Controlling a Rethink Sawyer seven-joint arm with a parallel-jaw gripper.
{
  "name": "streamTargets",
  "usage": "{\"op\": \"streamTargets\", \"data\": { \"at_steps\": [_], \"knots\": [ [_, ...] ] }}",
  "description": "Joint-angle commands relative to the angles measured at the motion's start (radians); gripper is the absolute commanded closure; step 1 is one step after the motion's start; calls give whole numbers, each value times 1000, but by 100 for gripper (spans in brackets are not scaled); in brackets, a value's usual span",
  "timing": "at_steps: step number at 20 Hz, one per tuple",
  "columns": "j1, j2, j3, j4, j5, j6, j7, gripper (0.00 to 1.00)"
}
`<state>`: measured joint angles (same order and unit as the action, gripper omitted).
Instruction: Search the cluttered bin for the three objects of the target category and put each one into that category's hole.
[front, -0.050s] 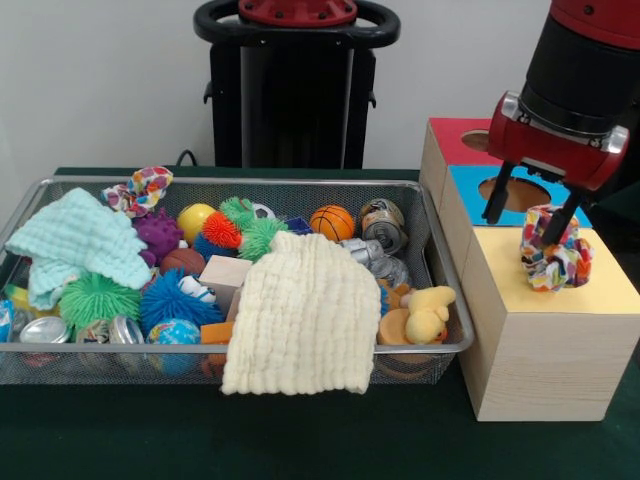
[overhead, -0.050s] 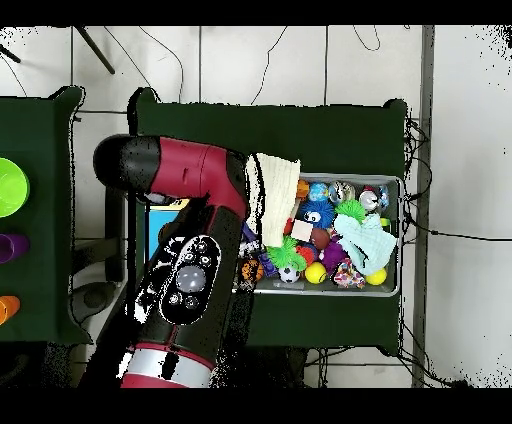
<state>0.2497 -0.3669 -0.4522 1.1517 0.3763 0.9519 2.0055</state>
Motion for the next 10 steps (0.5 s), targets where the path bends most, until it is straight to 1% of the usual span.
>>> {"op": "streamTargets", "data": {
  "at_steps": [1,10],
  "knots": [
    [-25,-10,42,-6,-8,132,214,0],
    [-31,-4,20,-106,-11,253,237,0]
  ]
}}
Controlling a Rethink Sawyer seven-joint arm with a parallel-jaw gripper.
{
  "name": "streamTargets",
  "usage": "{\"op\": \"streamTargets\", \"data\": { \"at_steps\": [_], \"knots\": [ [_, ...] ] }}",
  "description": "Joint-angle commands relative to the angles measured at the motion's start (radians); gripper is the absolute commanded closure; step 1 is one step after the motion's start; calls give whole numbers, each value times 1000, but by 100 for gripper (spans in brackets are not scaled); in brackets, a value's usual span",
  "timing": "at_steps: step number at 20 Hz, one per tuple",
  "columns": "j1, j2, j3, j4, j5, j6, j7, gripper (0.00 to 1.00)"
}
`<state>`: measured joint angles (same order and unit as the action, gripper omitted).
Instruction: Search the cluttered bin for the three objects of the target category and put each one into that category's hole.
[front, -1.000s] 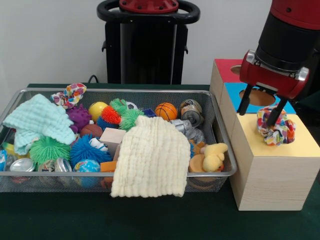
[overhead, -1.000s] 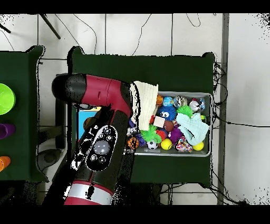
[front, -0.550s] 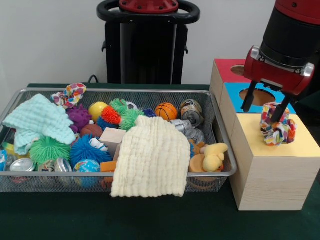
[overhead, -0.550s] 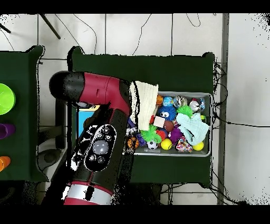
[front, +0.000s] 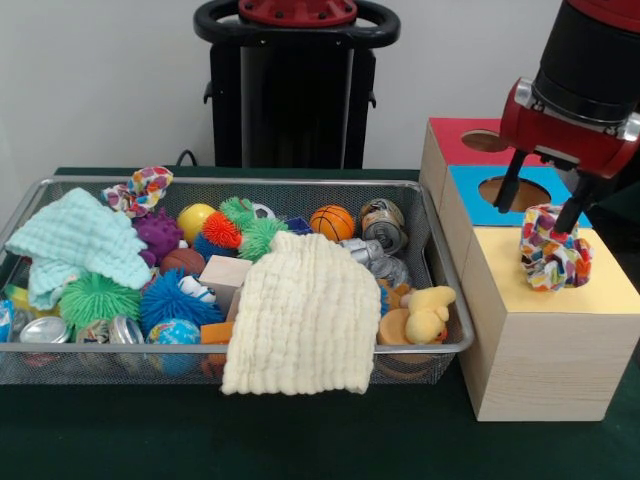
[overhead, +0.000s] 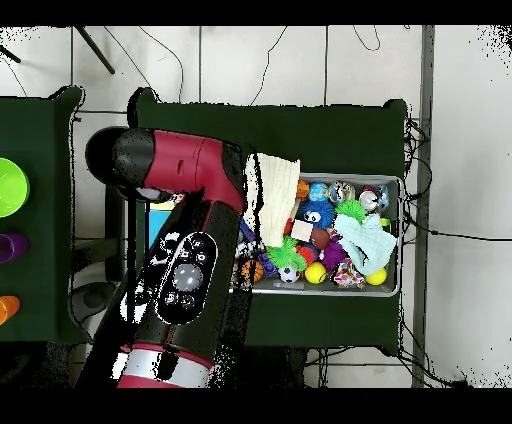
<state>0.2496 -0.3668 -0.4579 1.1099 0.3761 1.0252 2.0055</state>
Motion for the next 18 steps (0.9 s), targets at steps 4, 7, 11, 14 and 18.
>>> {"op": "streamTargets", "data": {
  "at_steps": [4,7,11,14,18],
  "knots": [
    [-42,-3,24,-83,-10,196,229,0],
    [-42,-8,21,-81,-9,199,225,0],
    [-41,-11,15,-92,-6,220,227,0],
    [-44,-7,13,-108,-5,234,227,0],
    [-44,-8,10,-116,-5,245,231,0]
  ]
}}
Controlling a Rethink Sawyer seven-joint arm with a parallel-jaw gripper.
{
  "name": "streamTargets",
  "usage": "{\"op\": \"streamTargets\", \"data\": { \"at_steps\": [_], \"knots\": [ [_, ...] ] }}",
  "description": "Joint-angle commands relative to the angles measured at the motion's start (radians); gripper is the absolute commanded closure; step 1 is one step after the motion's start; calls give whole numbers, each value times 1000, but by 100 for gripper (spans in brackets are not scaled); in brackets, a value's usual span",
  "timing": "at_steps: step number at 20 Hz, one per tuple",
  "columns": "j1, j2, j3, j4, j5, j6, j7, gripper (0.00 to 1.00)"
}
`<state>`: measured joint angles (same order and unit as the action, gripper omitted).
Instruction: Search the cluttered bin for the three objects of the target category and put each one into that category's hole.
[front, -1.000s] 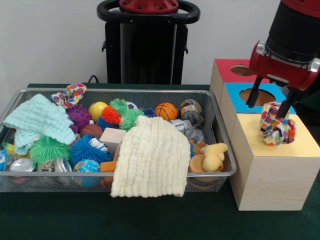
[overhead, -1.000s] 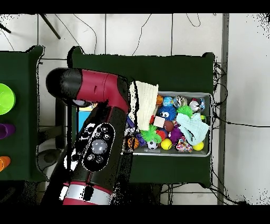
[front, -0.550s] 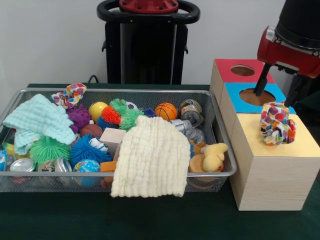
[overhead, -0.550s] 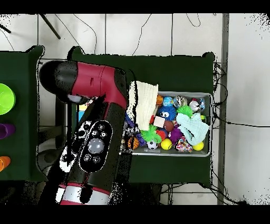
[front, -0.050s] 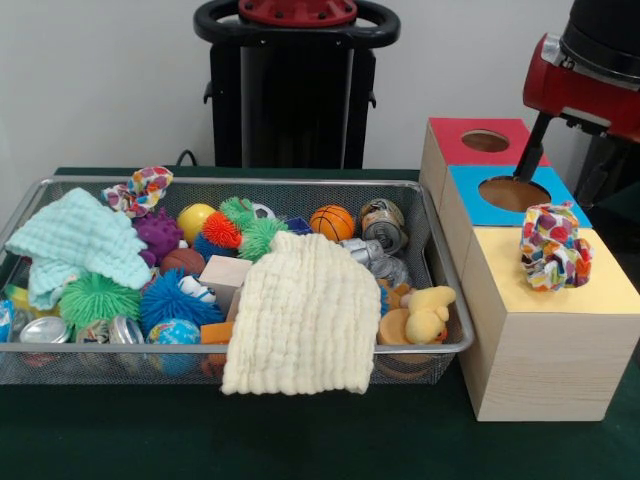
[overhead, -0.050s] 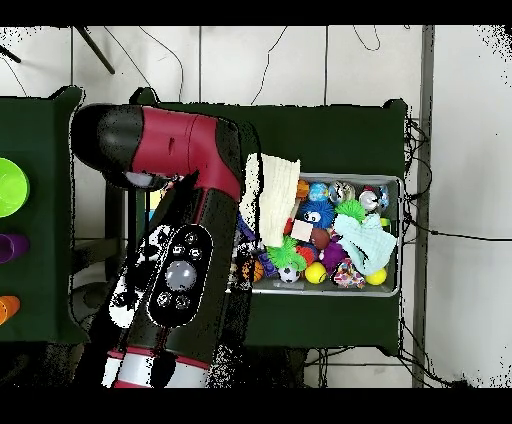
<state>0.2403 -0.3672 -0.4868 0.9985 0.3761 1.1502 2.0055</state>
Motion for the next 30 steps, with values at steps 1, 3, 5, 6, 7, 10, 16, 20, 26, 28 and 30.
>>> {"op": "streamTargets", "data": {
  "at_steps": [1,3,5,6,7,10,16,20,26,28,30],
  "knots": [
    [-35,-9,39,-4,-5,117,230,0],
    [-32,-17,41,16,-3,95,230,0],
    [-30,-21,43,29,0,81,234,0],
    [-30,-20,44,30,2,80,236,0],
    [-29,-20,45,31,4,80,239,0],
    [-28,-21,44,35,5,74,242,0],
    [-28,-22,43,36,1,74,238,100],
    [-29,-20,42,33,0,75,238,100],
    [-29,-19,42,30,0,76,238,100],
    [-28,-19,42,32,-1,73,236,100],
    [-30,-19,45,32,2,76,237,100]
  ]
}}
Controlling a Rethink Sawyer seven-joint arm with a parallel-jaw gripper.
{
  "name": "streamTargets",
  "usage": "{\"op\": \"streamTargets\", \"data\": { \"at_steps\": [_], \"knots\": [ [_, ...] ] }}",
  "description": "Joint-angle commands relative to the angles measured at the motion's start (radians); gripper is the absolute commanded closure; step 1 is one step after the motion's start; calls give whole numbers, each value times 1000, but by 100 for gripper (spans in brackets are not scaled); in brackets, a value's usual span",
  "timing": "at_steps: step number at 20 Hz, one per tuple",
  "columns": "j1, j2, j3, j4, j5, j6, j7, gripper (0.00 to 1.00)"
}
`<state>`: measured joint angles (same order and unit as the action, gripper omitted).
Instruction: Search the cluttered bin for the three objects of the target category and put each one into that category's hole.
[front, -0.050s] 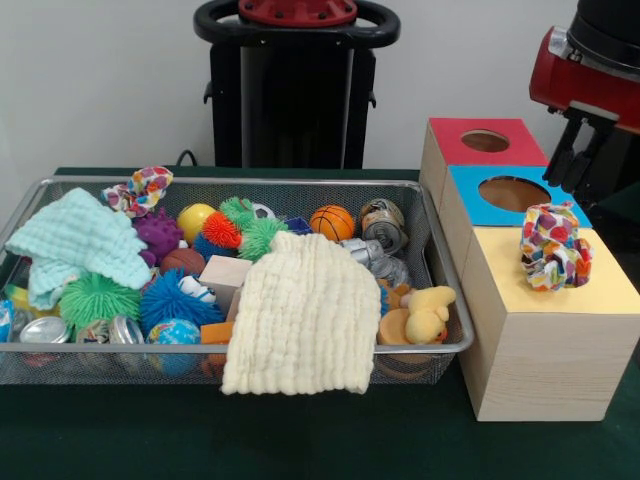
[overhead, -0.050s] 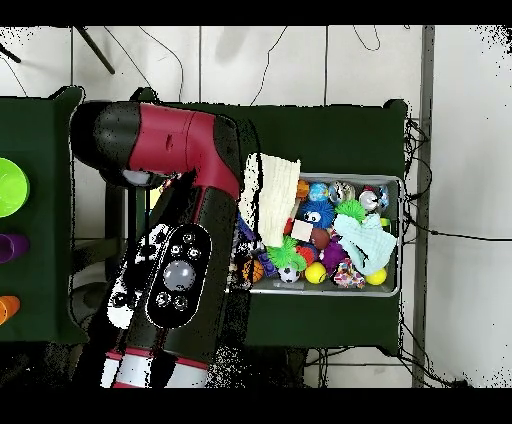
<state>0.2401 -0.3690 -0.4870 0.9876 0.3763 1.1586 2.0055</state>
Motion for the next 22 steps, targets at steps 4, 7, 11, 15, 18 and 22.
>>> {"op": "streamTargets", "data": {
  "at_steps": [4,7,11,15,18,22],
  "knots": [
    [-28,-20,47,57,2,48,232,100],
    [-25,-21,51,76,2,24,230,100],
    [-24,-20,57,96,4,-6,229,100],
    [-21,-17,60,111,5,-31,229,100],
    [-18,-18,63,122,6,-44,228,100],
    [-19,-16,66,131,7,-59,227,100]
  ]
}}
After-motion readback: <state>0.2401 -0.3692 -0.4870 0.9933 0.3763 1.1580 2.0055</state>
